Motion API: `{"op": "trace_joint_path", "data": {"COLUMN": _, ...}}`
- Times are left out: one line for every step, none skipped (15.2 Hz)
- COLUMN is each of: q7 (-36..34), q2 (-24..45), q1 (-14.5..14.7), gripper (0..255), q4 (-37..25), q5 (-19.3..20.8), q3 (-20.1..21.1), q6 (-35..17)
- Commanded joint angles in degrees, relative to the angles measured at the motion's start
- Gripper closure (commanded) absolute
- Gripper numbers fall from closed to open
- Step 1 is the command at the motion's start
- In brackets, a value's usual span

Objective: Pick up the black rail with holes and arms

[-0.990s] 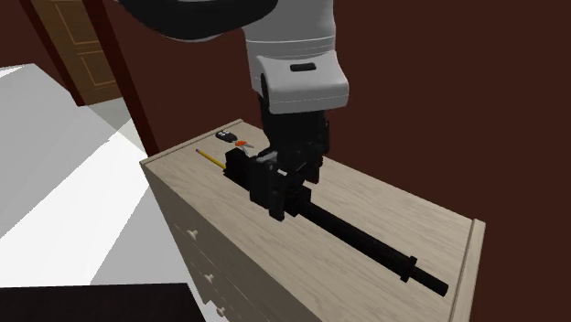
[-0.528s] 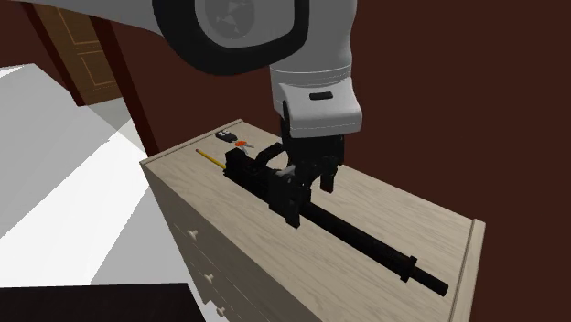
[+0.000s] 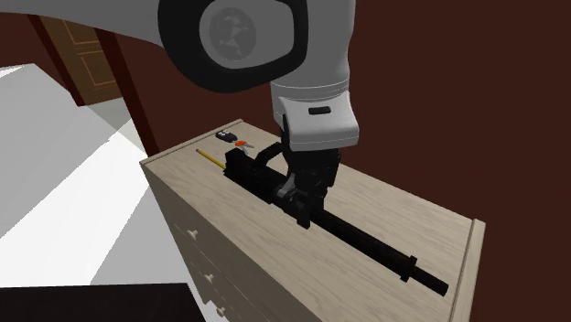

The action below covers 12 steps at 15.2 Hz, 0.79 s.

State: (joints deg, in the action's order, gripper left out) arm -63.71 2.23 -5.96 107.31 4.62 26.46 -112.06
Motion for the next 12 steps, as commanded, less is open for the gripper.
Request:
{"op": "trace_joint_path", "data": {"q7": 0.0, "q2": 0.0, "q1": 0.0, "gripper": 255, "q4": 0.0, "q5": 0.0, "q3": 0.0, "q6": 0.0}}
{"op": "trace_joint_path", "data": {"q7": 0.0, "q2": 0.0, "q1": 0.0, "gripper": 255, "q4": 0.0, "q5": 0.0, "q3": 0.0, "q6": 0.0}}
{"op": "trace_joint_path", "data": {"q7": 0.0, "q2": 0.0, "q1": 0.0, "gripper": 255, "q4": 0.0, "q5": 0.0, "q3": 0.0, "q6": 0.0}}
{"op": "trace_joint_path", "data": {"q7": 0.0, "q2": 0.0, "q1": 0.0, "gripper": 255, "q4": 0.0, "q5": 0.0, "q3": 0.0, "q6": 0.0}}
{"op": "trace_joint_path", "data": {"q7": 0.0, "q2": 0.0, "q1": 0.0, "gripper": 255, "q4": 0.0, "q5": 0.0, "q3": 0.0, "q6": 0.0}}
{"op": "trace_joint_path", "data": {"q7": 0.1, "q2": 0.0, "q1": 0.0, "gripper": 255, "q4": 0.0, "q5": 0.0, "q3": 0.0, "q6": 0.0}}
{"op": "trace_joint_path", "data": {"q7": 0.2, "q2": -0.2, "q1": 0.0, "gripper": 255, "q4": -0.6, "q5": -0.1, "q3": 0.0, "q6": 0.7}}
{"op": "trace_joint_path", "data": {"q7": 0.2, "q2": -0.3, "q1": 0.0, "gripper": 255, "q4": -1.3, "q5": -0.2, "q3": 0.0, "q6": 1.5}}
{"op": "trace_joint_path", "data": {"q7": 0.3, "q2": -0.4, "q1": 0.0, "gripper": 255, "q4": -2.0, "q5": -0.2, "q3": 0.0, "q6": 2.2}}
{"op": "trace_joint_path", "data": {"q7": 0.4, "q2": -0.4, "q1": 0.0, "gripper": 255, "q4": -2.6, "q5": -0.3, "q3": 0.0, "q6": 3.0}}
{"op": "trace_joint_path", "data": {"q7": 0.4, "q2": -0.5, "q1": 0.0, "gripper": 255, "q4": -3.3, "q5": -0.4, "q3": 0.0, "q6": 3.7}}
{"op": "trace_joint_path", "data": {"q7": 0.5, "q2": -0.6, "q1": 0.0, "gripper": 255, "q4": -4.0, "q5": -0.4, "q3": 0.0, "q6": 4.5}}
